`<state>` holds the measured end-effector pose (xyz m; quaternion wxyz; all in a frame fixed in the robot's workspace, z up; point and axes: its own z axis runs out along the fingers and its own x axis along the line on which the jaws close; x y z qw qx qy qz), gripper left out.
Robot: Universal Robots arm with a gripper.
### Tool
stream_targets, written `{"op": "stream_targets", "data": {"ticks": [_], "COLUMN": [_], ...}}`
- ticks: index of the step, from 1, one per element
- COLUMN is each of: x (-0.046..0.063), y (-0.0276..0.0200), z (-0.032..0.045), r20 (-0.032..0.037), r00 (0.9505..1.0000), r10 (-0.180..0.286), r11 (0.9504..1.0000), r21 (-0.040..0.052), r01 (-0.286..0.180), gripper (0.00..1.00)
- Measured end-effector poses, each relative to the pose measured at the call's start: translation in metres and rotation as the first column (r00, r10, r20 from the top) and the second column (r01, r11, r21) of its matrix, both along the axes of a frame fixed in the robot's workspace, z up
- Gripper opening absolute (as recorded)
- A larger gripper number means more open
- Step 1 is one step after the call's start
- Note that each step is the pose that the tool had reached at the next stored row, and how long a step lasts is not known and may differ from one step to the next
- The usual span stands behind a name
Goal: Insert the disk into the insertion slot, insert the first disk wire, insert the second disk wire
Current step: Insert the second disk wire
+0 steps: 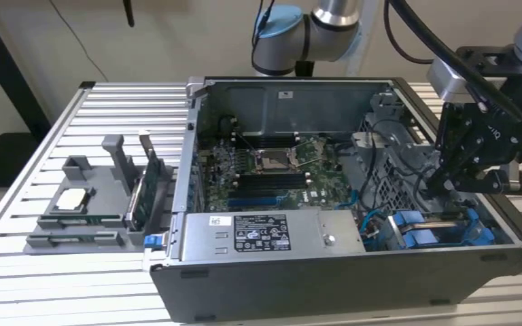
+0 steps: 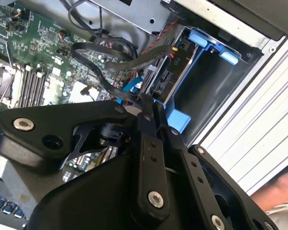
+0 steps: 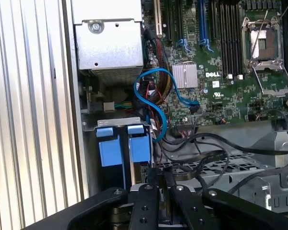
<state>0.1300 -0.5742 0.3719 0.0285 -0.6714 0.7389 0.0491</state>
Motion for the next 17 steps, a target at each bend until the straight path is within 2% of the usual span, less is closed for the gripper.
{"op": "stream_targets", "data": {"ticks": [10,13,17], "x": [0.0,0.0,0.0], "y": [0.0,0.0,0.0], "z": [-0.0002,-0.0036,-0.0084], "r20": [0.0,0.0102,0.028], "r00": [1.0,0.9999,0.9996], "r10": [0.0,0.0,0.0], "r11": [1.0,1.0,1.0], "r21": [0.0,-0.0011,-0.0023], "r01": [0.0,0.0,0.0], "gripper": [0.16,0.16,0.16]}}
